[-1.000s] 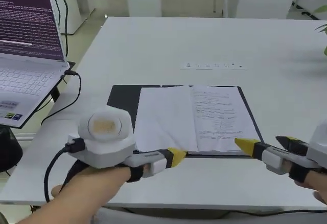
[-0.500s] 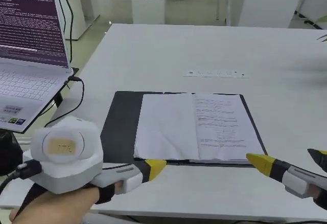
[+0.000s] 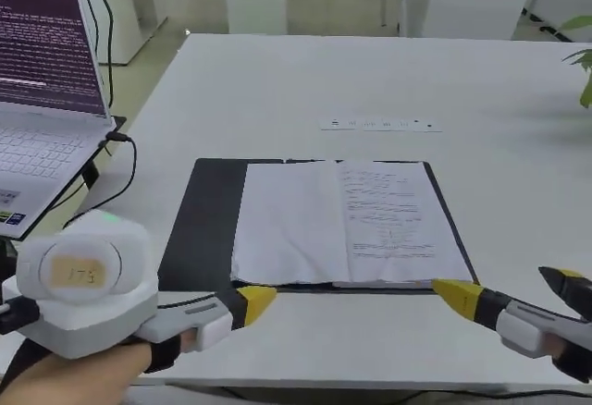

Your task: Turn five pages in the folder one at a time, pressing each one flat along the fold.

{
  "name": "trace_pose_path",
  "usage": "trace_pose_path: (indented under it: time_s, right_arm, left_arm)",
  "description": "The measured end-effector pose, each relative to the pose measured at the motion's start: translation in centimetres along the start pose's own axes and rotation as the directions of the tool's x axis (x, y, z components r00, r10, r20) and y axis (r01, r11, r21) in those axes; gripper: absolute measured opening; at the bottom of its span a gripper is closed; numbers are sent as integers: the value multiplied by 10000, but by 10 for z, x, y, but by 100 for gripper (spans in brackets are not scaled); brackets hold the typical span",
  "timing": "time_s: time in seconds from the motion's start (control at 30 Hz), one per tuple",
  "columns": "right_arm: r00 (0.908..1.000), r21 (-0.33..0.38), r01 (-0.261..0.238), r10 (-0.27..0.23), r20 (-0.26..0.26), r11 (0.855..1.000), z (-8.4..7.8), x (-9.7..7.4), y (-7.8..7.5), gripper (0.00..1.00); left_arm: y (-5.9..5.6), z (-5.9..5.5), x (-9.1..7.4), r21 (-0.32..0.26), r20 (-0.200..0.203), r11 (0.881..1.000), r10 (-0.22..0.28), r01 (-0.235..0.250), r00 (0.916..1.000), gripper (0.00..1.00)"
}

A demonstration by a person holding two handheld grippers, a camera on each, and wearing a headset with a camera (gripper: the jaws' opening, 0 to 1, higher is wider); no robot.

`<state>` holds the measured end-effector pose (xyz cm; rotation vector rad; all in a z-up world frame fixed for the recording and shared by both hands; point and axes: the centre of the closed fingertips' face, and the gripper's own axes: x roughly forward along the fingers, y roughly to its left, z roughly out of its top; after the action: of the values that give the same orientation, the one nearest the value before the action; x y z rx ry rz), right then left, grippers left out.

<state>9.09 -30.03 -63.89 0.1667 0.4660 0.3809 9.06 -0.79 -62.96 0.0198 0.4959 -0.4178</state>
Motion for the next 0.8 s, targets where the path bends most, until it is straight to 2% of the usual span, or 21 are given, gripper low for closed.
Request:
trace_pose_path:
  time_s: [0.27, 0.33, 0.5, 0.63, 0.8]
  right_arm:
    - [10000, 143, -33, 33, -17, 9999, -3, 0, 3, 98]
    - [10000, 166, -36, 37, -27, 9999, -3, -1, 3, 98]
    - [10000, 304, -30, 29, 28, 9995, -3, -2, 2, 98]
    - [10000, 414, -21, 21, -7, 9991, -6, -3, 0, 97]
    - [10000, 535, -33, 33, 1, 9986, -6, -4, -2, 97]
  left_arm:
    - [-13, -1, 14, 85, -206, 9996, -263, 264, 9994, 99]
    - [-16, -1, 18, 110, -285, 9994, -339, 342, 9990, 96]
    - [-20, -2, 28, 138, -355, 9987, -477, 482, 9982, 96]
    - [-24, -7, 36, 266, -648, 9977, -604, 622, 9961, 89]
    - [-34, -2, 51, 329, -615, 9954, -877, 898, 9943, 86]
